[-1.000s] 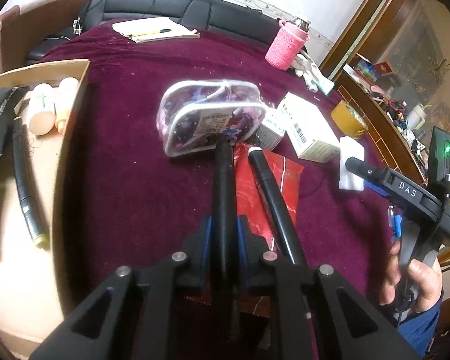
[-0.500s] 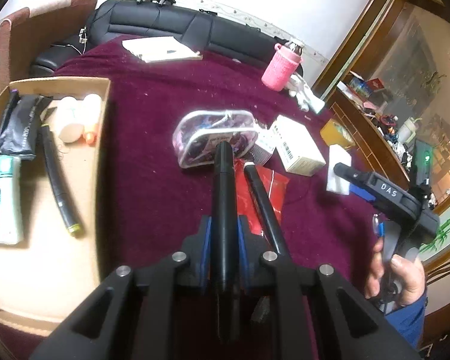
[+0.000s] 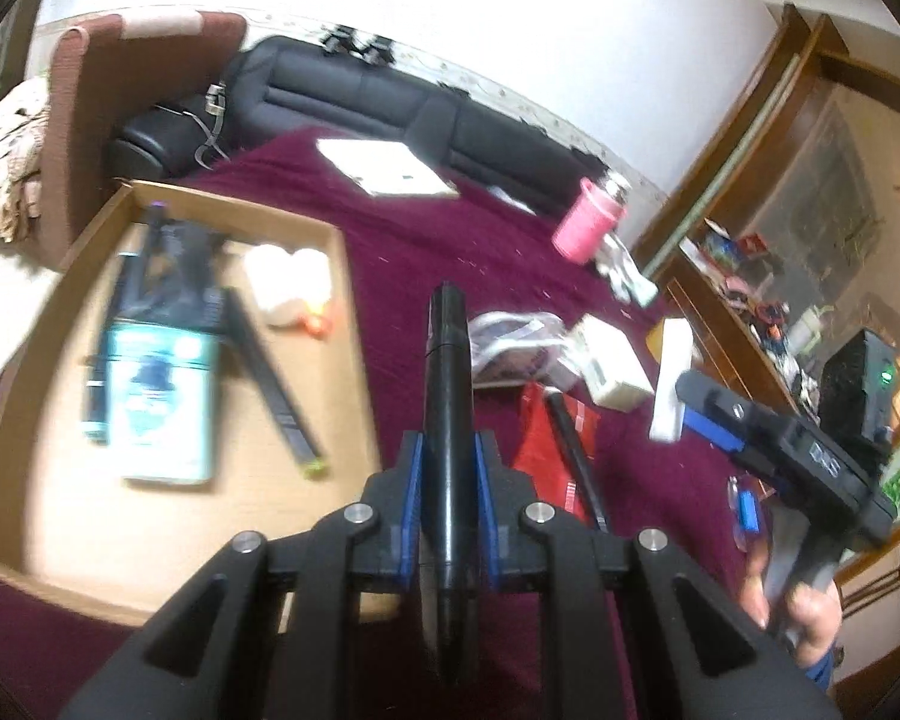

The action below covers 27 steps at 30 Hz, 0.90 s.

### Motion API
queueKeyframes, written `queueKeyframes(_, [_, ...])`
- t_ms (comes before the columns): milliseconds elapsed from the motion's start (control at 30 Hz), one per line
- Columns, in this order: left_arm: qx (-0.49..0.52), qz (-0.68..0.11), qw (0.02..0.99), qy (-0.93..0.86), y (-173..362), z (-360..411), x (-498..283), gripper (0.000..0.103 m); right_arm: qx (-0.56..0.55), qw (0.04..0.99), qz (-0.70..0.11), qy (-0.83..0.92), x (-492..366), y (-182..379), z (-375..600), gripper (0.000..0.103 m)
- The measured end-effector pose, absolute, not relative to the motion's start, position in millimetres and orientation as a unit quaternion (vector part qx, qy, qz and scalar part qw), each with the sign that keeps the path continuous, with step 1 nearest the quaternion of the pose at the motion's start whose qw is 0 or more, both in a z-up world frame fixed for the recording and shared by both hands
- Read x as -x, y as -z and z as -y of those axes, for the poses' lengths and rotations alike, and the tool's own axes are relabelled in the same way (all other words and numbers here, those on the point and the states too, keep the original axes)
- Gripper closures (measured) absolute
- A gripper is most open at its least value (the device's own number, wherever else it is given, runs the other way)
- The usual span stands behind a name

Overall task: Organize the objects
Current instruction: 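Carry the black marker and white foam sponge with both grippers over the cardboard tray, then open the left gripper releasing the marker while the right releases the foam sponge into the tray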

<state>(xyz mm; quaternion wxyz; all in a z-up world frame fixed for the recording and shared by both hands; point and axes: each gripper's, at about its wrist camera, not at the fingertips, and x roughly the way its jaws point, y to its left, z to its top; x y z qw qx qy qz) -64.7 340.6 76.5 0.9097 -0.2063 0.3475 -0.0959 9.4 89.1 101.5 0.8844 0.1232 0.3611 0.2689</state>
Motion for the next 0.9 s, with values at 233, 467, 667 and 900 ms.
queueKeyframes(233, [0.237, -0.333, 0.912, 0.031, -67, -408, 85, 0.087, -0.053, 0.861, -0.381, -0.332, 7, -95, -182, 0.020])
queueKeyframes(467, [0.265, -0.327, 0.907, -0.016, -52, -455, 86, 0.087, 0.005, 0.853, -0.396, -0.341, 6, -77, -242, 0.020])
queueKeyframes(667, [0.264, -0.332, 0.905, -0.043, -38, -469, 79, 0.087, 0.042, 0.840, -0.421, -0.339, 1, -49, -271, 0.020])
queueKeyframes(900, [0.262, -0.340, 0.902, -0.043, -28, -474, 74, 0.087, 0.070, 0.832, -0.431, -0.340, -2, -30, -292, 0.020])
